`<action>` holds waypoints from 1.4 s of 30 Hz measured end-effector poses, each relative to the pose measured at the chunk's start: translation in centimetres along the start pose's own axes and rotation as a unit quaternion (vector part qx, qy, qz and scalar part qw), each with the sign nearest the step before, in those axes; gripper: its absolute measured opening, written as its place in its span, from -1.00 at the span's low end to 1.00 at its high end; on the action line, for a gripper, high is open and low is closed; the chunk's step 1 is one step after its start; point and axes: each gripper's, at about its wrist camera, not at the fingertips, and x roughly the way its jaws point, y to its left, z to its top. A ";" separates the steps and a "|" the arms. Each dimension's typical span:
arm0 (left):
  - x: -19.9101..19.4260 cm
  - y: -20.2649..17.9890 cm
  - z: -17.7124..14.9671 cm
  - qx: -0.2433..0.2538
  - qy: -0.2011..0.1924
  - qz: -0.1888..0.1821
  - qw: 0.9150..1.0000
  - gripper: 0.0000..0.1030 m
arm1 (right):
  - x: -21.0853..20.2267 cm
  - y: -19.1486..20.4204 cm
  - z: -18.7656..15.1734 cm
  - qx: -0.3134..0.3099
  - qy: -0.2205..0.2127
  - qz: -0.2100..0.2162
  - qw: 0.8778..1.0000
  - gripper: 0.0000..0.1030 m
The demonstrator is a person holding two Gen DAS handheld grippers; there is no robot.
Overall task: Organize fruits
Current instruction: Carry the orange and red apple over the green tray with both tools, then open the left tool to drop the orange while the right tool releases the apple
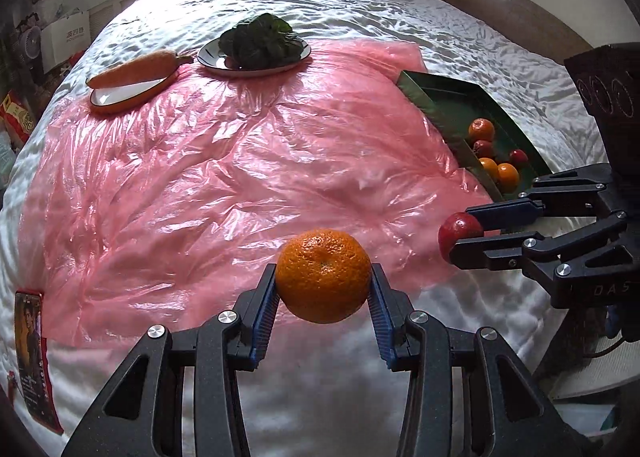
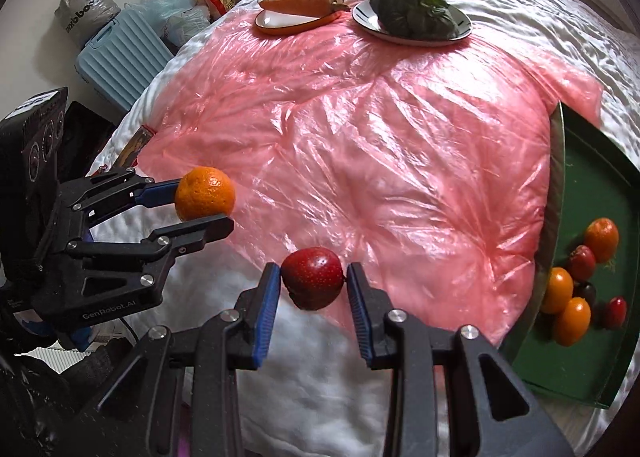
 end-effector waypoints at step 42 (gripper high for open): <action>20.4 -18.8 20.6 0.055 0.021 -0.049 0.997 -0.24 | -3.0 -28.4 -0.5 0.148 -0.088 -0.188 0.967 -0.39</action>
